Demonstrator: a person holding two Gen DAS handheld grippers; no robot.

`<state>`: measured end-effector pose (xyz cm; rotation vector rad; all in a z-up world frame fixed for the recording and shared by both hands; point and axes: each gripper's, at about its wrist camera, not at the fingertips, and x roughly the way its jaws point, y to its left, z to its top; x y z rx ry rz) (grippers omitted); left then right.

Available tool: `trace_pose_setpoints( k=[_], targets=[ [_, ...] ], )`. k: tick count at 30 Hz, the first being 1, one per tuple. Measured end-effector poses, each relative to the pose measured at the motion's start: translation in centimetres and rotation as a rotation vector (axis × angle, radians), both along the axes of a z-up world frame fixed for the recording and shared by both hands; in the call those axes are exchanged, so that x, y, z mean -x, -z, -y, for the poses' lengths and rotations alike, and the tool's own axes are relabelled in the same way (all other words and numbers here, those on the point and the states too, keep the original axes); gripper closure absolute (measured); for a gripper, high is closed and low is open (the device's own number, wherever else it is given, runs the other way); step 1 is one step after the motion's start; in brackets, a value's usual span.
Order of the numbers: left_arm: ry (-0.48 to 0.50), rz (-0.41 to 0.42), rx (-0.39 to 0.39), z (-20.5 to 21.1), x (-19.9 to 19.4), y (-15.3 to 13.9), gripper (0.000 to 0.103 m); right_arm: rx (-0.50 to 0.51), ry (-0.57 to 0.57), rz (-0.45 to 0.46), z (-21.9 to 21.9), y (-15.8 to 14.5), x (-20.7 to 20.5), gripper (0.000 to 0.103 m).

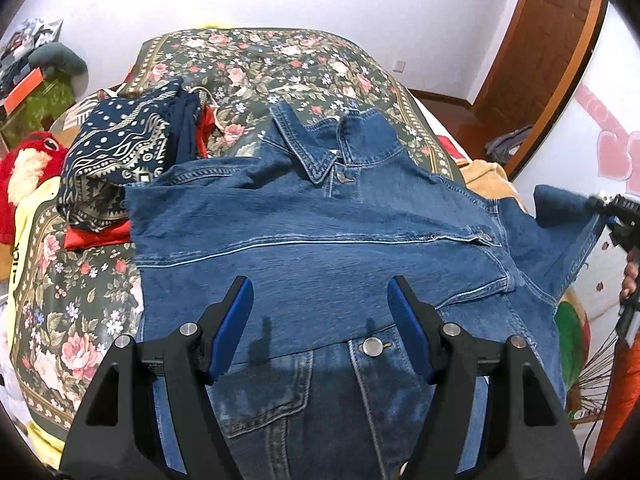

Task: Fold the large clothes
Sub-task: 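Lift the held sleeve and fold it across the jacket with the right gripper, then open the right gripper and withdraw it from the folded sleeve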

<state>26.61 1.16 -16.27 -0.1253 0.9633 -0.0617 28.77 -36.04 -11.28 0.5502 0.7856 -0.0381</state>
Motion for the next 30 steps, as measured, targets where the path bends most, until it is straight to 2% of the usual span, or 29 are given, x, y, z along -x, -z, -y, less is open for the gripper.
trace_pose_setpoints(
  k=[4,9,13,18,21,25,30],
  targets=[
    [-0.017,0.011,0.028,-1.4,0.8,-0.5,0.034,0.040,-0.135,0.095,-5.2,-3.6,0.3,0.094],
    [-0.034,0.037,0.044,-2.8,1.7,-1.1,0.034,0.057,-0.316,0.130,-12.3,-4.9,1.0,0.094],
    [-0.048,0.037,0.053,-3.8,2.4,-1.2,0.034,0.073,-0.419,0.090,-17.3,-2.9,0.4,0.094],
    [-0.067,0.038,0.054,-4.9,3.3,-1.1,0.034,0.055,-0.566,-0.050,-23.1,2.2,-0.2,0.094],
    [-0.074,0.035,0.049,-5.2,3.7,-1.0,0.034,0.091,-0.615,-0.116,-25.3,4.5,0.1,0.094],
    [-0.070,0.030,0.044,-5.3,4.1,-0.8,0.034,0.138,-0.666,-0.199,-26.7,7.1,0.0,0.091],
    [-0.051,0.032,0.025,-4.5,4.1,-0.7,0.034,0.145,-0.702,-0.243,-26.3,7.9,0.5,0.091]
  ],
)
